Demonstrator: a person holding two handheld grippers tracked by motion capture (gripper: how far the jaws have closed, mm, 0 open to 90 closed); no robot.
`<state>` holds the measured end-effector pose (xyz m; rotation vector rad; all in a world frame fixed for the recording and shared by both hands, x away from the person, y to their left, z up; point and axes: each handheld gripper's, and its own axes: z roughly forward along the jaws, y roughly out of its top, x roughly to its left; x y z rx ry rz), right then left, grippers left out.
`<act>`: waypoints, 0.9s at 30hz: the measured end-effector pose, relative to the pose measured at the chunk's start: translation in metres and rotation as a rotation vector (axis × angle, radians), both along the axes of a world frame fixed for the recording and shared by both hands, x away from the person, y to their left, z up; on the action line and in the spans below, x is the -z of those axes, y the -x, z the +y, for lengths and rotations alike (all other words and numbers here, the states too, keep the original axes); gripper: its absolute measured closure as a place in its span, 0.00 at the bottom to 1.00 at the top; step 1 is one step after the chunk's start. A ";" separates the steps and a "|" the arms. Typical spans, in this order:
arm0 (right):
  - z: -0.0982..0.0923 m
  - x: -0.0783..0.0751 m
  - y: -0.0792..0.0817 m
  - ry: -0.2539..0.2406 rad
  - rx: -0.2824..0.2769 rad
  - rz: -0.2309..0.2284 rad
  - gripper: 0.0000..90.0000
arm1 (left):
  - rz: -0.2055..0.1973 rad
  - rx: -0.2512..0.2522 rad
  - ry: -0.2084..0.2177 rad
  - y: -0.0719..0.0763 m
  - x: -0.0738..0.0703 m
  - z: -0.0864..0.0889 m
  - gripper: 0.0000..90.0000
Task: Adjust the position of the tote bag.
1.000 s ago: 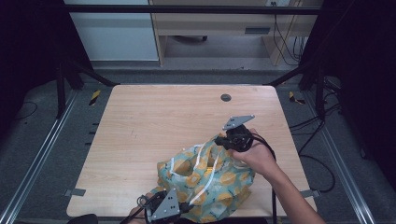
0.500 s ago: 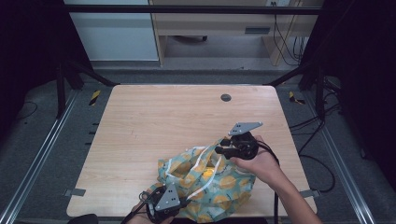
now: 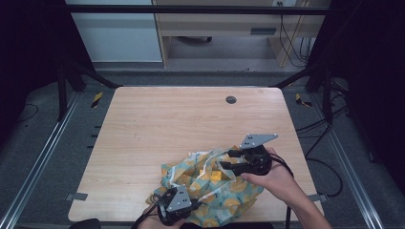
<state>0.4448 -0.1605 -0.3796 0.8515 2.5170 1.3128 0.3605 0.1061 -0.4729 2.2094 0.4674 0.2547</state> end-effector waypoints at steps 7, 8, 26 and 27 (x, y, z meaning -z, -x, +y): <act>-0.007 -0.004 0.017 -0.011 -0.007 -0.006 0.58 | -0.009 -0.016 0.008 -0.007 0.000 -0.008 0.98; -0.008 -0.005 0.018 -0.009 -0.010 -0.013 0.58 | -0.012 -0.014 0.002 -0.008 0.000 -0.009 0.98; -0.038 0.005 -0.012 -0.018 0.177 -0.006 0.33 | -0.018 -0.034 -0.006 -0.019 0.005 -0.015 0.98; -0.035 0.007 -0.013 -0.019 0.174 0.010 0.32 | -0.018 -0.034 -0.006 -0.019 0.005 -0.015 0.98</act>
